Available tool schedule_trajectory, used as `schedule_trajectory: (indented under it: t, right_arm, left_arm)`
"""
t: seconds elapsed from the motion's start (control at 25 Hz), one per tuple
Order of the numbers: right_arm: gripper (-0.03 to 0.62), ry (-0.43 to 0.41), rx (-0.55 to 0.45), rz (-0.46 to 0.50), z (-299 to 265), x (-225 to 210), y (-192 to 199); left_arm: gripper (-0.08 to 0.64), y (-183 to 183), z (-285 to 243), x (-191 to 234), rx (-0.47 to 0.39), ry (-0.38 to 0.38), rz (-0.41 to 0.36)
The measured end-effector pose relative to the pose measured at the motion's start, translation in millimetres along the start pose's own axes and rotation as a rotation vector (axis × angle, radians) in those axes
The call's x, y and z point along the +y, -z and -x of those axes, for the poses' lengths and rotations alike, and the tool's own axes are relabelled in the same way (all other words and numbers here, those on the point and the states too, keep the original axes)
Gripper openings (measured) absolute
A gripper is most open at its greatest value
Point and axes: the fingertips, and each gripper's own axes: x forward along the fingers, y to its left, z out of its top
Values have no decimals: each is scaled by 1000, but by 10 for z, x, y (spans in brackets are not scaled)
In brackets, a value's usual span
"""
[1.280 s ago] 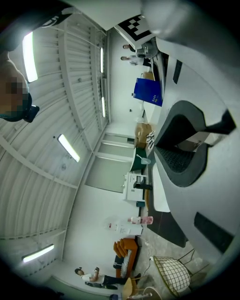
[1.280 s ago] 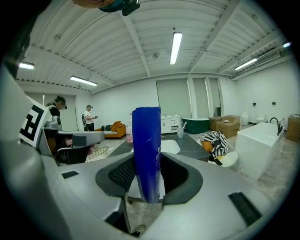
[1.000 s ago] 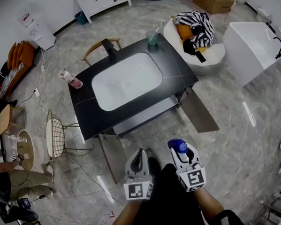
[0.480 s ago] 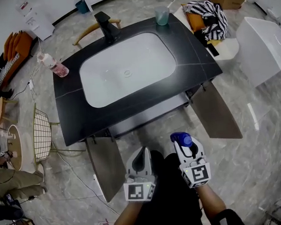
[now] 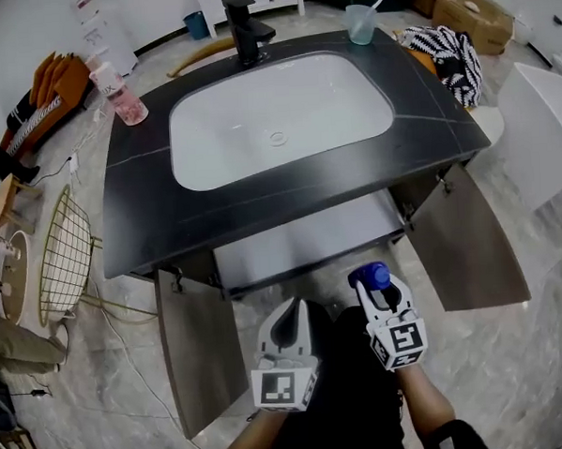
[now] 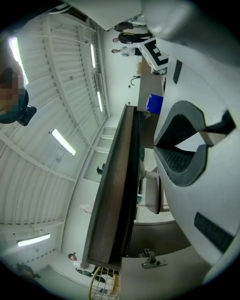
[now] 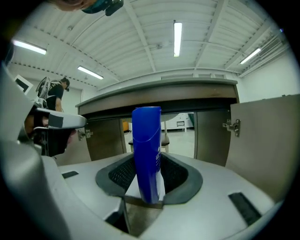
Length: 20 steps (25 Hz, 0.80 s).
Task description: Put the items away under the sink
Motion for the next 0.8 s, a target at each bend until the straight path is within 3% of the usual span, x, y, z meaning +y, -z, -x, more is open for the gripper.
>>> schedule_trajectory:
  t: [0.2, 0.36, 0.56, 0.8]
  right_arm:
    - [153, -6, -26, 27, -414, -72, 354]
    - [153, 10, -11, 28, -684, -142, 519]
    - [153, 25, 0, 43, -1068, -236, 743]
    - [153, 16, 28, 60, -1461, -341, 993]
  left_arm:
    - [15, 268, -14, 149, -16, -13, -14]
    - [15, 262, -24, 210, -27, -20, 27]
    - [15, 341, -103, 259, -19, 10, 0]
    - [15, 309, -188, 316, -39, 2, 38]
